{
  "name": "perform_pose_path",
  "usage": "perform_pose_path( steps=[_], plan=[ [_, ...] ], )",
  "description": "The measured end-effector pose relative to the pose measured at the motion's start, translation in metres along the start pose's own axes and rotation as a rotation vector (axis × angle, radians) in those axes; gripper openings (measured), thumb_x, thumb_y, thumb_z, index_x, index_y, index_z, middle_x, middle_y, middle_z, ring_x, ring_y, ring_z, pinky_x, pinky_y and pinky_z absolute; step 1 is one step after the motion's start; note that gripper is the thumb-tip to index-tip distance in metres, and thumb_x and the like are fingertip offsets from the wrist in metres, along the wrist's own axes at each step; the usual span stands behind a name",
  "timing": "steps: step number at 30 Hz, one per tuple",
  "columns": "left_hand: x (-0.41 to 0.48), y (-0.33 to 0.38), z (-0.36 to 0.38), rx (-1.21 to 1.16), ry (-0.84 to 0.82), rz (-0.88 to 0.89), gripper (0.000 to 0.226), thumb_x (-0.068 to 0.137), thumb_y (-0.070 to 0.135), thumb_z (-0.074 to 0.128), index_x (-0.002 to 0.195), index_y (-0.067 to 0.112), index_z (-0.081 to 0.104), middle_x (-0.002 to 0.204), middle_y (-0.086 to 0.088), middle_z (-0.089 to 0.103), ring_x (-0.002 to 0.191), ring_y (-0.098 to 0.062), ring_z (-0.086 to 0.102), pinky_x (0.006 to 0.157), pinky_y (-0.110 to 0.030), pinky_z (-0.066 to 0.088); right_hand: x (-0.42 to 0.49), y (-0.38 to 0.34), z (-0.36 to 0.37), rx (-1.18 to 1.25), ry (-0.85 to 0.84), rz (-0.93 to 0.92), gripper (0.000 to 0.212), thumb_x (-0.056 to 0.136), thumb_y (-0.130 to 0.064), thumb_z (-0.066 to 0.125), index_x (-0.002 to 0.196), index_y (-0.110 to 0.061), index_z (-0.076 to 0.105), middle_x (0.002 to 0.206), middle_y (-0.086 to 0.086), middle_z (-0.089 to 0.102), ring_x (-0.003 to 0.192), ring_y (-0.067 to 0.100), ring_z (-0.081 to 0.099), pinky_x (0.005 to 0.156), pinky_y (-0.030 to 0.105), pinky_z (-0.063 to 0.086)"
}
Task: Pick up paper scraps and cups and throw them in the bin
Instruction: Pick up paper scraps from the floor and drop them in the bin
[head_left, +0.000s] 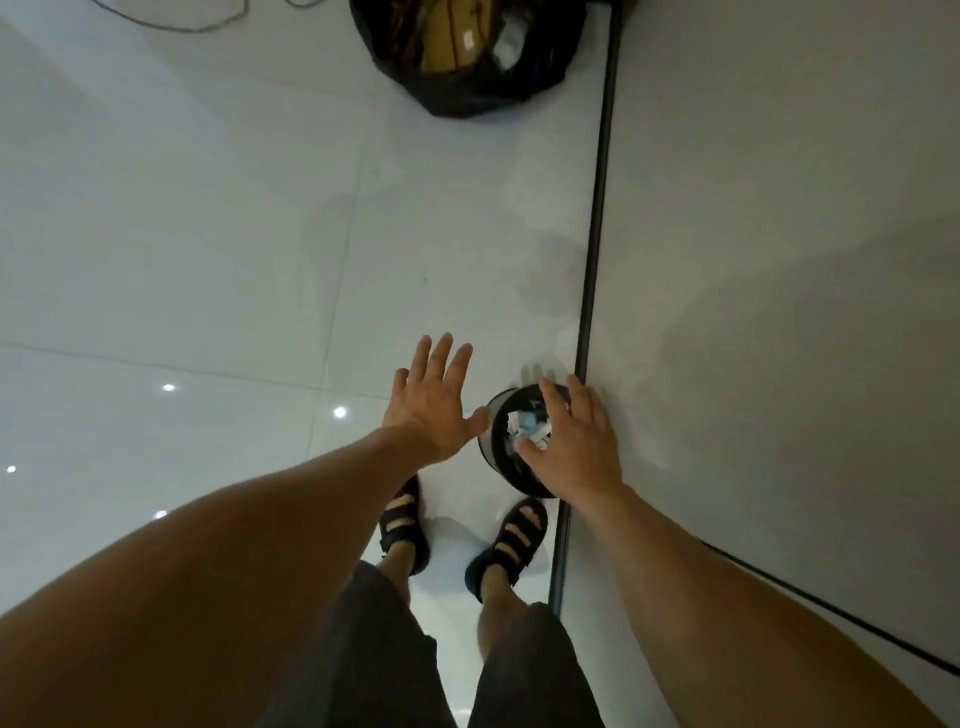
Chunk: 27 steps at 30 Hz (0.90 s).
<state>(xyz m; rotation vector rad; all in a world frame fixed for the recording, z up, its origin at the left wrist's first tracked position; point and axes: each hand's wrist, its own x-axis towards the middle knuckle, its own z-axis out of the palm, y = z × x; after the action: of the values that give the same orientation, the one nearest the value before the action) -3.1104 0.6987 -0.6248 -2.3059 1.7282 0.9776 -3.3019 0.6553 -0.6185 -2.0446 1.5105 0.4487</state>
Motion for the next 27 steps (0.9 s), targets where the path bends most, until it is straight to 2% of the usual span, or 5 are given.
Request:
perform_pose_path(
  steps=[5, 12, 20, 27],
  plan=[
    [-0.090, -0.025, -0.067, -0.111, 0.116, -0.135, 0.083, 0.091, 0.062, 0.036, 0.152, 0.027, -0.010, 0.160, 0.000, -0.015, 0.146, -0.024, -0.020, 0.118, -0.049, 0.006, -0.057, -0.067, -0.057, -0.050, 0.014, -0.123, 0.081, 0.091, -0.055, 0.052, 0.155, -0.035, 0.006, 0.164, 0.001, -0.002, 0.150, 0.026, -0.004, 0.119, 0.050, 0.020],
    [-0.220, -0.056, -0.110, -0.271, 0.339, -0.444, 0.081, 0.092, 0.060, 0.037, 0.153, 0.026, -0.005, 0.161, -0.001, -0.008, 0.147, -0.023, -0.015, 0.118, -0.046, 0.008, -0.125, -0.157, -0.077, -0.202, -0.036, -0.472, 0.081, 0.092, -0.055, 0.049, 0.155, -0.035, 0.001, 0.163, 0.000, -0.010, 0.150, 0.024, -0.010, 0.118, 0.047, 0.017],
    [-0.398, -0.081, -0.078, -0.413, 0.506, -0.831, 0.081, 0.091, 0.061, 0.037, 0.153, 0.024, 0.000, 0.162, -0.002, -0.003, 0.148, -0.025, -0.011, 0.117, -0.048, 0.012, -0.209, -0.244, -0.070, -0.483, -0.079, -0.884, 0.081, 0.092, -0.054, 0.050, 0.155, -0.036, 0.002, 0.163, 0.000, -0.009, 0.149, 0.025, -0.010, 0.118, 0.049, 0.016],
    [-0.569, -0.096, -0.012, -0.544, 0.692, -1.155, 0.079, 0.091, 0.061, 0.038, 0.153, 0.024, 0.005, 0.162, -0.001, -0.001, 0.148, -0.025, -0.007, 0.116, -0.049, 0.013, -0.340, -0.333, -0.017, -0.667, -0.064, -1.267, 0.081, 0.092, -0.055, 0.049, 0.154, -0.037, 0.000, 0.163, -0.001, -0.008, 0.150, 0.024, -0.009, 0.117, 0.047, 0.018]
  ],
)
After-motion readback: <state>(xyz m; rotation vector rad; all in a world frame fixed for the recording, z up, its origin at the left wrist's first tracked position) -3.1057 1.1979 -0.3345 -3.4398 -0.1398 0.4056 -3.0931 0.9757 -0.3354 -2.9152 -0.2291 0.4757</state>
